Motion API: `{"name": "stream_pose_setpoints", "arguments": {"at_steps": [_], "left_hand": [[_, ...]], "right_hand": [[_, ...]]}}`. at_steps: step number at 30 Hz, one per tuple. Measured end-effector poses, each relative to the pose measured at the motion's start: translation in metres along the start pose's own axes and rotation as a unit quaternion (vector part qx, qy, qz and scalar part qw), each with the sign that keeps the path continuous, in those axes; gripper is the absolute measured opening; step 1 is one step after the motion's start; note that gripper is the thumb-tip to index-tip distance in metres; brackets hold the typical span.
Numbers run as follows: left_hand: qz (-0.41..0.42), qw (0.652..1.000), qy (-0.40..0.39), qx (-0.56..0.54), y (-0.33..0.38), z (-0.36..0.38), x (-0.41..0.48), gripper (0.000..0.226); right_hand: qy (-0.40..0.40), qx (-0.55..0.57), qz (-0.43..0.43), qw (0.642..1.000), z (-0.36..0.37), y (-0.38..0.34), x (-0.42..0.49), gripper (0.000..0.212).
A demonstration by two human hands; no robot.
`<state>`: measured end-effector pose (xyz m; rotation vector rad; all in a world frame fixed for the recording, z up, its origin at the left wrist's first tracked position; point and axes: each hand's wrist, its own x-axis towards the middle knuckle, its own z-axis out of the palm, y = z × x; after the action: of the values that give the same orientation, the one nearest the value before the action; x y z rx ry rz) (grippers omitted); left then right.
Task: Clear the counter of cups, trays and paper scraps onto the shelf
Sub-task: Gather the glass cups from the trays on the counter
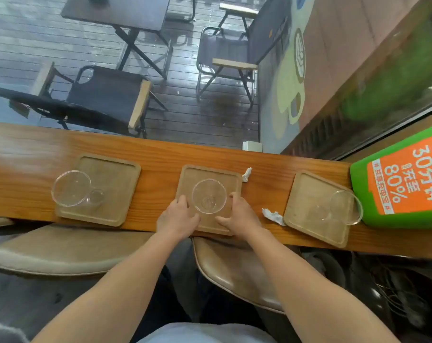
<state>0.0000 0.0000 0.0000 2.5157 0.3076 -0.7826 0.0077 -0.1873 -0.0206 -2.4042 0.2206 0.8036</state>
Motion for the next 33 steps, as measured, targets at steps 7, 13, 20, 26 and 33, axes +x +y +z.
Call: {"name": "stream_pose_setpoints", "arguments": {"at_steps": [7, 13, 20, 26, 33], "left_hand": [[0.003, 0.980, -0.052, -0.191, 0.005, -0.018, 0.013, 0.084], [0.024, 0.968, -0.074, -0.240, 0.002, -0.041, 0.012, 0.067], [0.069, 0.958, -0.035, -0.277, -0.010, -0.080, 0.013, 0.062], [0.090, 0.943, 0.004, -0.321, -0.034, -0.122, 0.011, 0.066], [0.080, 0.942, 0.053, -0.321, -0.082, -0.176, 0.008, 0.067]], "right_hand": [[-0.042, 0.178, -0.002, 0.983, -0.009, -0.023, -0.002, 0.103], [-0.061, 0.226, -0.006, 0.972, -0.021, -0.047, -0.009, 0.083], [-0.057, 0.222, -0.041, 0.972, -0.035, -0.087, -0.006, 0.079], [-0.056, 0.211, -0.095, 0.971, -0.038, -0.143, 0.001, 0.080], [-0.086, 0.212, -0.145, 0.963, -0.024, -0.219, 0.011, 0.079]]}}
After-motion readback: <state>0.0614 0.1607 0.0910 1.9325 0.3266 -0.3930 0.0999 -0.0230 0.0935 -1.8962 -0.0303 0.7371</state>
